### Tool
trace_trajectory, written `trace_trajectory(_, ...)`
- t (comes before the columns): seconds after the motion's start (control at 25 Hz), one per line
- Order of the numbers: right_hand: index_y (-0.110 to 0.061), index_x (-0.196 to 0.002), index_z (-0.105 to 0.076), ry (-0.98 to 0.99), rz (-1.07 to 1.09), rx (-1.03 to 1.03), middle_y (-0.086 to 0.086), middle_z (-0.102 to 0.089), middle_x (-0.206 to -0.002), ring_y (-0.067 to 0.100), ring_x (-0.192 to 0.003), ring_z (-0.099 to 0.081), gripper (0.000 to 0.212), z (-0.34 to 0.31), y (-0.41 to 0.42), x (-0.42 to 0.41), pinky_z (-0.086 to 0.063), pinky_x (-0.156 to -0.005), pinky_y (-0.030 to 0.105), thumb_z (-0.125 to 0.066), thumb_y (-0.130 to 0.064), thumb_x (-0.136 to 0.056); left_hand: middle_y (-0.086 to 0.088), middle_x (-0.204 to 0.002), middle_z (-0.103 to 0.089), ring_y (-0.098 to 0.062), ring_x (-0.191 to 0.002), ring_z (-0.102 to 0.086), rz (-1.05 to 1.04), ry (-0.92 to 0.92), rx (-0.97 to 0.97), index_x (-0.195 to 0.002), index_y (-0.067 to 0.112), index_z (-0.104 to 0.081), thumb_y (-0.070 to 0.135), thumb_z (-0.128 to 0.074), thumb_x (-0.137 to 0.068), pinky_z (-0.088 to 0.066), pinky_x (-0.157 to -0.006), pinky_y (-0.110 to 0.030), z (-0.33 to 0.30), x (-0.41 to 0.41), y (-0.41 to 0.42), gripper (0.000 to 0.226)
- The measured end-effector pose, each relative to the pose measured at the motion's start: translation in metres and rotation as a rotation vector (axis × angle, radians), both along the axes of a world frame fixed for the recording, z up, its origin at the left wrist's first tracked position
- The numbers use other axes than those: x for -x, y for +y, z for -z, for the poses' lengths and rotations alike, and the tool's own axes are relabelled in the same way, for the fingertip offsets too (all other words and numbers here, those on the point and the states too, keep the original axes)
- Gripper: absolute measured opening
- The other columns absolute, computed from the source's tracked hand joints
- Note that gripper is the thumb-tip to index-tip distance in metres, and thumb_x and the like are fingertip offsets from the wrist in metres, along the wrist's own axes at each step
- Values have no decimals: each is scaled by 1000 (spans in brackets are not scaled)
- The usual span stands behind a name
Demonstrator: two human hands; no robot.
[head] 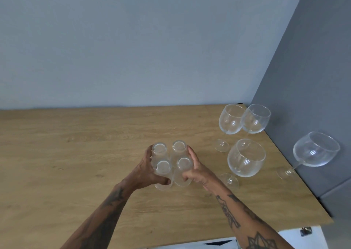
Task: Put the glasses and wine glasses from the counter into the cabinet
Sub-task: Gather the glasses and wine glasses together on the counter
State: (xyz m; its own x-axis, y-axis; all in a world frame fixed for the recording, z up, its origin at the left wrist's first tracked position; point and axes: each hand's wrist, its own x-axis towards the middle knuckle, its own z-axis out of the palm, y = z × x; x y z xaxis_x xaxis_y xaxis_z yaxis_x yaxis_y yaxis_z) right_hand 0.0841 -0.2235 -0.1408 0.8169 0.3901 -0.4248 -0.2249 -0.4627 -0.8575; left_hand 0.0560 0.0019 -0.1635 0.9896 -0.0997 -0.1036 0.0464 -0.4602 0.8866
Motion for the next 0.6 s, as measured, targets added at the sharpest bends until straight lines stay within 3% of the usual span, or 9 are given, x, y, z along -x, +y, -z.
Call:
trace_trajectory(0.08,-60,-146,0,-40,12,80,-3,-35,-157,22,-110,-63,116,-12,3,8,-55,-96,36,-68,-13,-65,8,-149,-38,-21,-140,-43,22,6,-10,-142,43,-14,28,-98,-50,-47,-99,-24,-4,0,0,126)
trace_trajectory(0.16,-41,-155,7,-134,-4,208,5,-32,-160,20,-112,-60,114,-33,-2,25,-51,-91,28,-70,-16,-74,1,-163,-17,-26,-150,-24,26,88,-104,-154,33,-2,41,-98,-46,-38,-114,-40,-13,7,5,145)
trace_trajectory(0.24,-27,-158,3,-279,-84,238,2,-20,-165,17,-135,-46,104,-61,-22,52,-40,-106,24,-69,-25,-83,-5,-164,-15,-30,-150,-23,-64,72,-162,-158,31,-6,57,-94,-41,-34,-117,-51,-28,21,20,149)
trace_trajectory(0.32,-27,-157,-18,-367,-143,125,-6,-30,-161,8,-145,-37,88,-102,-64,76,-33,-112,14,-67,-31,-84,-5,-151,-40,-29,-137,-44,-206,-185,-118,-145,38,-37,65,-83,-49,-46,-106,-42,-51,33,28,110)
trace_trajectory(0.4,-32,-146,-42,-433,-59,19,-14,-52,-146,-8,-129,-51,71,-151,-118,83,-40,-100,2,-70,-34,-81,4,-129,-56,-19,-120,-59,-275,-470,-91,-127,42,-55,61,-73,-63,-54,-89,-30,-85,33,10,70)
trace_trajectory(0.44,-31,-140,-51,-509,37,31,-13,-59,-138,-10,-120,-58,64,-171,-146,75,-43,-93,-1,-72,-32,-80,10,-122,-59,-9,-115,-60,-243,-550,-119,-125,37,-59,59,-71,-67,-55,-83,-27,-105,26,-9,64)
trace_trajectory(0.52,-24,-136,-57,-654,253,196,-6,-66,-131,0,-110,-66,57,-201,-200,41,-47,-89,4,-74,-24,-82,21,-117,-59,7,-112,-57,-87,-592,-209,-126,32,-60,62,-71,-68,-52,-82,-19,-145,7,-65,66)
trace_trajectory(0.6,-14,-139,-53,-643,389,421,4,-63,-136,15,-118,-63,60,-212,-244,0,-48,-101,22,-74,-21,-83,19,-123,-58,8,-117,-54,78,-500,-322,-132,31,-57,67,-73,-66,-51,-93,-24,-174,-12,-129,77)
